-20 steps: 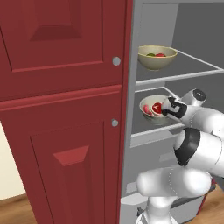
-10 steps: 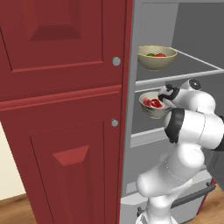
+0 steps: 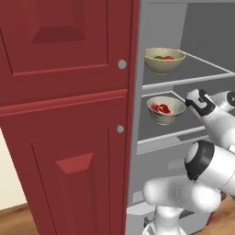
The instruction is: Place the bowl with the onion and lime on the top shelf of the fridge. Place the bowl with the steaks on the second highest shelf of the fridge.
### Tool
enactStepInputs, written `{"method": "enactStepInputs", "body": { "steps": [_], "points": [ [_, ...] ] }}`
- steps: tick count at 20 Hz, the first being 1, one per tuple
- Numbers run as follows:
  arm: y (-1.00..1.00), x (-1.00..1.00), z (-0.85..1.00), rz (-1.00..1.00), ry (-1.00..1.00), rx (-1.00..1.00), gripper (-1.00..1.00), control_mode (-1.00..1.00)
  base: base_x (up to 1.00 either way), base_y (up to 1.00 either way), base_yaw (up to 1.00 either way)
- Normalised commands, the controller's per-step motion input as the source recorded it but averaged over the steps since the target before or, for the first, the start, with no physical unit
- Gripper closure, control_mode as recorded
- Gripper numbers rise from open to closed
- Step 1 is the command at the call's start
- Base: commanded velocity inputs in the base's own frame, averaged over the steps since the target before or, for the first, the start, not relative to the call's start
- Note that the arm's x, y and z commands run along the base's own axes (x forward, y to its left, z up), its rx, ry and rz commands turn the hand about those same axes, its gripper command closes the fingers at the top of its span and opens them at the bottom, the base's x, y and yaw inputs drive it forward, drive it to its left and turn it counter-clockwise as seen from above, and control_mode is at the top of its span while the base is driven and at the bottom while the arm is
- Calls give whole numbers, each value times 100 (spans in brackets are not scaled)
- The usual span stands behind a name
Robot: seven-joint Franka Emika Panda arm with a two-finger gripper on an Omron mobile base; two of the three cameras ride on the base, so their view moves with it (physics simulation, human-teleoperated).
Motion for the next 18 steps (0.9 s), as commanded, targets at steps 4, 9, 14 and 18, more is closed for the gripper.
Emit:
{"method": "enactStepInputs", "body": {
  "steps": [4, 9, 14, 18],
  "points": [
    [0, -100, 100, -5, -9, 0, -100, -100, 0, 0, 0],
    [13, -100, 100, -2, -7, -2, -100, -100, 0, 0, 0],
    [42, -100, 90, 0, -15, -11, -100, -100, 0, 0, 0],
    [44, -100, 73, 0, -12, -21, -100, -100, 0, 0, 0]
  ]
}}
